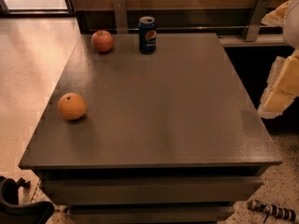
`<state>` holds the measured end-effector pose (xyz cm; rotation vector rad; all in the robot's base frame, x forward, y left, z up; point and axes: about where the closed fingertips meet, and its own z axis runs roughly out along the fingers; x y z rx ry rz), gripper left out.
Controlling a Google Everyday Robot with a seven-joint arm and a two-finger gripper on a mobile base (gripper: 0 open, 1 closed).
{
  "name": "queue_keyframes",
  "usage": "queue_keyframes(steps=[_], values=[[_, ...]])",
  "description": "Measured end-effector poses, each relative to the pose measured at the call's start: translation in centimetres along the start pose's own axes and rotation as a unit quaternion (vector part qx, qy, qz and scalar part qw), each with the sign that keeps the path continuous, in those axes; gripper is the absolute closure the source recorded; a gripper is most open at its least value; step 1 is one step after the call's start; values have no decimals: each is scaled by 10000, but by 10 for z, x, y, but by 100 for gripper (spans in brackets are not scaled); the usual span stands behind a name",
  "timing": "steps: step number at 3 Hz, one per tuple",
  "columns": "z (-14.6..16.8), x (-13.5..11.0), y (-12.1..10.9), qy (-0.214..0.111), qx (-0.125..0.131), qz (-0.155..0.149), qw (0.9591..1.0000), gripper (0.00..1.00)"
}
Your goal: Move pepsi can near orange
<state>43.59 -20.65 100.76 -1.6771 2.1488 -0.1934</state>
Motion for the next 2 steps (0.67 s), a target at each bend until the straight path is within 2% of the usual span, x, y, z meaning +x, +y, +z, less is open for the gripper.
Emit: queue_keyframes(steps=[1, 2], values=[[0, -1, -1, -20, 15, 6, 10000, 0], [7, -4, -8, -223, 81, 142, 9996, 0]])
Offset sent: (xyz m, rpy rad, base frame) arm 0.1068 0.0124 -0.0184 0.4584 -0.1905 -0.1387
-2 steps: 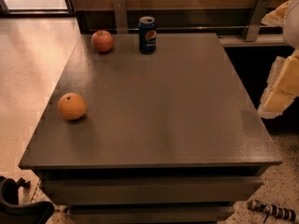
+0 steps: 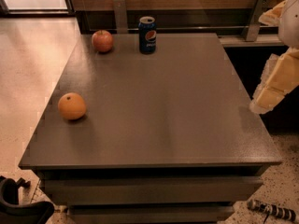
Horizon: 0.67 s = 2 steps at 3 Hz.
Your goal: Move pepsi can near orange
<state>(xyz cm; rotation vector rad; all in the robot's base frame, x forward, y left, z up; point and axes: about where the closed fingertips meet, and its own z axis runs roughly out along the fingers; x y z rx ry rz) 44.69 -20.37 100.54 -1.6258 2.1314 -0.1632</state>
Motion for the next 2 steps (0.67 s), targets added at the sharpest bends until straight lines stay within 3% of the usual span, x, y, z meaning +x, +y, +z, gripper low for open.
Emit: queue_keyframes(steps=[1, 2], values=[[41, -9, -26, -907, 16, 779, 9928, 0], [78, -38, -59, -2095, 13, 1427, 9674, 0]])
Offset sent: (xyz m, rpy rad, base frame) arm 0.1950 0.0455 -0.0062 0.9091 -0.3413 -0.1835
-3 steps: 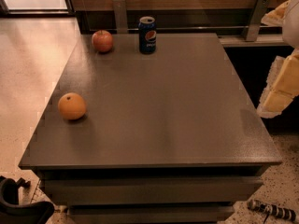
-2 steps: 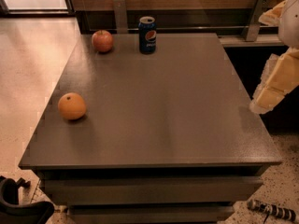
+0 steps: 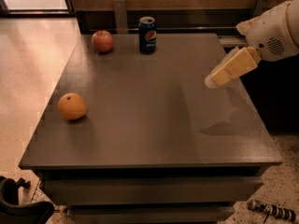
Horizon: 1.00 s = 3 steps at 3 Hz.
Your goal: Move pepsi can near orange
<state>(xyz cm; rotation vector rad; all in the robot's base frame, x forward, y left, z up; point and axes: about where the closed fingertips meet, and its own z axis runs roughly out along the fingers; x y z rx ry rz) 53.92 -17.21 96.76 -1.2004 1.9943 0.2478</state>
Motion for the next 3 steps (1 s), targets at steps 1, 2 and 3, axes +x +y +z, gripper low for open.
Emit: queue_keyframes(steps=[1, 2, 3], values=[[30, -34, -25, -1067, 109, 304, 9938, 0], [48, -62, -46, -1983, 355, 560, 9779, 0], [50, -75, -54, -2209, 522, 606, 9720, 0]])
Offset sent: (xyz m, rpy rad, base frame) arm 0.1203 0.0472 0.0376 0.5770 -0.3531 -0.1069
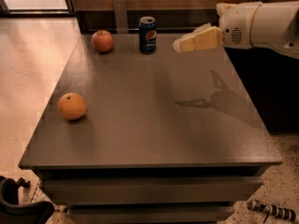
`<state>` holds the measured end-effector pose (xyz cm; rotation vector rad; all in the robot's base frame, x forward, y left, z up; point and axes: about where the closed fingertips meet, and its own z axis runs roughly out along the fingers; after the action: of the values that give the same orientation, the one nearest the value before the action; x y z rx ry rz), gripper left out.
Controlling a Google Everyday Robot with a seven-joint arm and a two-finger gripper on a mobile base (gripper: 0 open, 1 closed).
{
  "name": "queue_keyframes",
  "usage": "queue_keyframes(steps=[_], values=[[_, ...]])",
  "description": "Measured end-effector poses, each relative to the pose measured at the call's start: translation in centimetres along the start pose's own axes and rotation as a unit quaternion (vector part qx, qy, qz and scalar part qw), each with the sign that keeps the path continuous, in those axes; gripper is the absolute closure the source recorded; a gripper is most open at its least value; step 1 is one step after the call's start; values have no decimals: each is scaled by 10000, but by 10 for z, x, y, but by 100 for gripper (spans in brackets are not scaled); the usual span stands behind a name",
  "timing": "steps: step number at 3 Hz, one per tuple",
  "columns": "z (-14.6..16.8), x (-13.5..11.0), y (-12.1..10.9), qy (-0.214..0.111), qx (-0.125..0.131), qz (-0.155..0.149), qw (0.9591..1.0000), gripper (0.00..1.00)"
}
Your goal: Move pepsi can near orange
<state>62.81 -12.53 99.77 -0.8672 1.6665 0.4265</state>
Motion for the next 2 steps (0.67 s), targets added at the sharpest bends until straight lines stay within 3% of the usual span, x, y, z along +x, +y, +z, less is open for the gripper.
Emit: queue_keyframes(steps=[1, 2], values=[[0, 0, 0, 0, 0, 0, 10000, 0], [25, 5, -13, -64, 110, 70, 9999, 0]])
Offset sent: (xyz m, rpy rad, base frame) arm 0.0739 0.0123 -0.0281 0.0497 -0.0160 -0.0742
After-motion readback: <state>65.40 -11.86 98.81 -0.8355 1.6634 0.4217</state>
